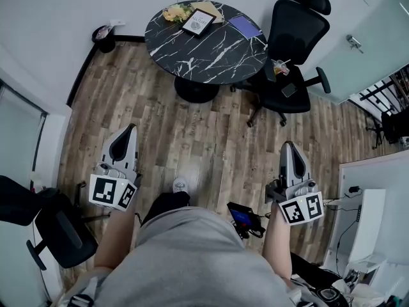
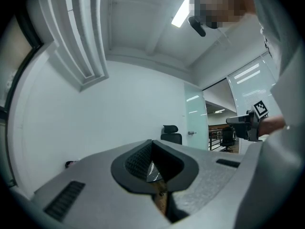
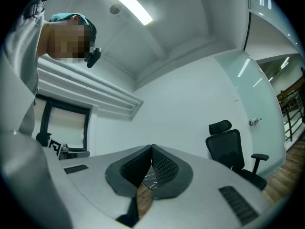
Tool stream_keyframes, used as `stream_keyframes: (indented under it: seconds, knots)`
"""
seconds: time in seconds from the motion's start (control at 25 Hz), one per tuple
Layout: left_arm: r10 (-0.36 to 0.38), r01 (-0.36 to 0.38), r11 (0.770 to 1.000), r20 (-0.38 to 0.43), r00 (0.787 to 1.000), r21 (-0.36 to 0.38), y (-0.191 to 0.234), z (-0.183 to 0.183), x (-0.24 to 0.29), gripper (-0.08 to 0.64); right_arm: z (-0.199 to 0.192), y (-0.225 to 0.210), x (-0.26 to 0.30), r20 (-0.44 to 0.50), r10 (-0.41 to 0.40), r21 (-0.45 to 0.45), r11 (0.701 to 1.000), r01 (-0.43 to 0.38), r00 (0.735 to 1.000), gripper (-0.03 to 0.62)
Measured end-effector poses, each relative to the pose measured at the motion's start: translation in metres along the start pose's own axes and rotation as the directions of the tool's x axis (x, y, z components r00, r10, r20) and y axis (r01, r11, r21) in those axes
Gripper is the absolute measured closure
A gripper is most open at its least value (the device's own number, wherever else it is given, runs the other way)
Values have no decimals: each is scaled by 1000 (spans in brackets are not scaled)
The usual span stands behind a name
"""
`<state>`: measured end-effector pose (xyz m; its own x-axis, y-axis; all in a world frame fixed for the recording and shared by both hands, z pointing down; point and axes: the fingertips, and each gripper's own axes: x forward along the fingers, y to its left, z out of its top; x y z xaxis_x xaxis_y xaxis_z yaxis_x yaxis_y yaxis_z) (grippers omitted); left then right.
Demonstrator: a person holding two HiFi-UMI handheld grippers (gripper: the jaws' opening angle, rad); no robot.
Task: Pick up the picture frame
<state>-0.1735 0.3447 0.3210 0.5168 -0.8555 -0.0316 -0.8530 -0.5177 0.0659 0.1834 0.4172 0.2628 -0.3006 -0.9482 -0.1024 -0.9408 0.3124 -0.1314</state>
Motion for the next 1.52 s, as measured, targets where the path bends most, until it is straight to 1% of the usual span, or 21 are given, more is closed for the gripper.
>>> stream_keyframes:
  seconds: [0.28, 0.44, 0.48, 0.68, 0.88, 1.0, 1.2, 1.52]
  knots:
    - [4, -4, 1000, 15, 1000, 8, 21, 5, 37, 554, -2, -11, 45, 6, 21, 6, 1000, -21, 1000, 568]
    - [21, -21, 1000, 17, 1000, 14, 32, 4, 48, 554, -6, -13, 65, -23, 35, -68, 997, -36, 999, 567]
    - [26, -26, 1000, 17, 1000, 14, 34, 4, 49, 554, -5, -13, 69, -25, 41, -75, 996, -43, 999, 567]
    - [39, -39, 999, 4, 999, 15, 44, 1, 48, 554, -5, -17, 86, -5, 53, -40, 998, -53, 999, 567]
    - [44, -44, 999, -1, 999, 22, 55, 1, 47, 554, -8, -13, 95, 21, 52, 19, 998, -53, 998, 568]
    - [45, -45, 999, 0, 999, 24, 60, 2, 45, 554, -2, -8, 93, 46, 43, 14, 999, -44, 998, 568]
    - [49, -49, 998, -9, 999, 40, 64, -1, 43, 554, 1, -3, 91, 52, 44, 7, 999, -44, 998, 567]
    - [52, -51, 998, -34, 998, 34, 66, -11, 38, 554, -15, -1, 89, 26, 41, 30, 999, -42, 999, 567]
